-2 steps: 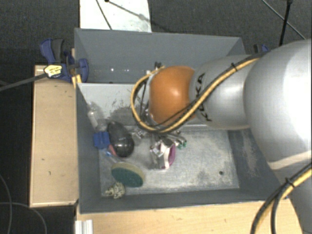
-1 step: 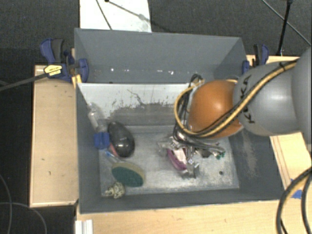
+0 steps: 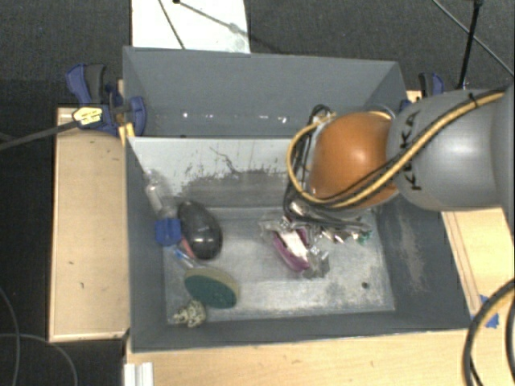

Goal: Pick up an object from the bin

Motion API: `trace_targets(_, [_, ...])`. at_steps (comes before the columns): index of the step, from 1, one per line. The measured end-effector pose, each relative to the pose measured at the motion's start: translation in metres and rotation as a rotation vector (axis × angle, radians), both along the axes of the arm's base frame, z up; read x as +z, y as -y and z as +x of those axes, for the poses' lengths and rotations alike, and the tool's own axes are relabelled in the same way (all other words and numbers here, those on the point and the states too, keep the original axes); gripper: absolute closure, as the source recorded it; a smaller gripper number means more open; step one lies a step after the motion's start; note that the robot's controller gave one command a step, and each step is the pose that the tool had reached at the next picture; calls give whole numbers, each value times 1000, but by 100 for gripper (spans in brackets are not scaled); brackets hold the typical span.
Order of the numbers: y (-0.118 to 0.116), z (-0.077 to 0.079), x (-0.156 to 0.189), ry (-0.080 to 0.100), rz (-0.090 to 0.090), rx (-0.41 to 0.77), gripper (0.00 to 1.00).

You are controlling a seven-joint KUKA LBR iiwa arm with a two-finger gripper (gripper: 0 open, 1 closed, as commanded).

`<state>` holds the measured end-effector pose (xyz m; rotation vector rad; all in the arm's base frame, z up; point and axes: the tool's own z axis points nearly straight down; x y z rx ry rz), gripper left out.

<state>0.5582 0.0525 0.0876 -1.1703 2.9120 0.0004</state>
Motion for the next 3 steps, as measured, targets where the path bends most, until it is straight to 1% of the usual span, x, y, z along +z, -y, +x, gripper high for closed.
trace_targets(1, [-2, 9, -4, 4, 1, 125, 0])
trace_targets(2, [-2, -14, -1, -3, 0, 83, 0])
trace_targets(3, [-8, -52, 29, -4, -1, 247, 0])
